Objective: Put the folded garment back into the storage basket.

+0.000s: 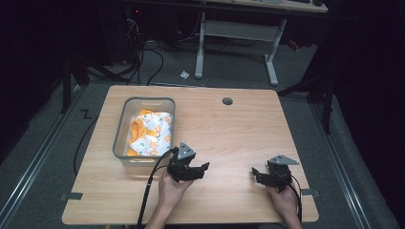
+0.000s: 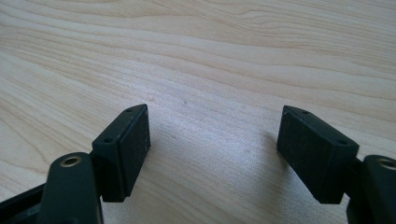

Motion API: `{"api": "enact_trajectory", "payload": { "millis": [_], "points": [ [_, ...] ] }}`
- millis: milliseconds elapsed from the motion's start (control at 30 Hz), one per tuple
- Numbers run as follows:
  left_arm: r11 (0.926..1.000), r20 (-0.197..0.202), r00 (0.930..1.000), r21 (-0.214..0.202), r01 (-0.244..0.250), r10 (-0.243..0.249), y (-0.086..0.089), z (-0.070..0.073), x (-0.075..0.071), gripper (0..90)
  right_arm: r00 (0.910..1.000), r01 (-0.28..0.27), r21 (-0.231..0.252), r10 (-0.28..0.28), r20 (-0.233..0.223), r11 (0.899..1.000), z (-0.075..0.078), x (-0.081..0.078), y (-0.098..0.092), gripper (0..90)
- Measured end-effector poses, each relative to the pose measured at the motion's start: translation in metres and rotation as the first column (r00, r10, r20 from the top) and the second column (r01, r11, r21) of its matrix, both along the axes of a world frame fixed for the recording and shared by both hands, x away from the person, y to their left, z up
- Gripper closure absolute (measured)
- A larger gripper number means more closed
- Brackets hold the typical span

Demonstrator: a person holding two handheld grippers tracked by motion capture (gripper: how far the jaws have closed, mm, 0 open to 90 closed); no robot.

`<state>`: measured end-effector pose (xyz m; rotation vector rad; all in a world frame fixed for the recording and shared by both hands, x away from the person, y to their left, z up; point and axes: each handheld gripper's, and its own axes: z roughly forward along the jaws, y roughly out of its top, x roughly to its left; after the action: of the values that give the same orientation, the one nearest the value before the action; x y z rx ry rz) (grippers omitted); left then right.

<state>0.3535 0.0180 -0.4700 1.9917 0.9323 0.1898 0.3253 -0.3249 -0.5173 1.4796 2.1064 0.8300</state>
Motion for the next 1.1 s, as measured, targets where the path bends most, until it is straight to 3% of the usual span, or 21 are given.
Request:
{"api": "enact_trajectory", "payload": {
  "millis": [367, 733, 933, 1100],
  "points": [
    [0.9991, -0.047, 0.9989, 0.043, 0.003, -0.001, -0.006, -0.017, 0.005, 35.4, 1.0000, 0.000, 0.000, 0.000, 0.000, 1.000, 0.000, 0.000, 0.000, 25.8],
    [0.9979, -0.064, 0.9977, 0.062, -0.020, 0.024, -0.011, -0.029, 0.008, 35.5, 1.0000, 0.000, 0.000, 0.000, 0.000, 1.000, 0.000, 0.000, 0.000, 25.8],
    [0.9875, -0.003, 0.9989, 0.151, -0.046, 0.047, -0.018, -0.033, 0.007, 35.4, 1.0000, 0.000, 0.000, 0.000, 0.000, 1.000, 0.000, 0.000, 0.000, 25.8],
    [0.9845, -0.006, 0.9987, 0.169, -0.048, 0.050, -0.022, -0.037, 0.007, 35.4, 1.0000, 0.000, 0.000, 0.000, 0.000, 1.000, 0.000, 0.000, 0.000, 25.8]
  ]
}}
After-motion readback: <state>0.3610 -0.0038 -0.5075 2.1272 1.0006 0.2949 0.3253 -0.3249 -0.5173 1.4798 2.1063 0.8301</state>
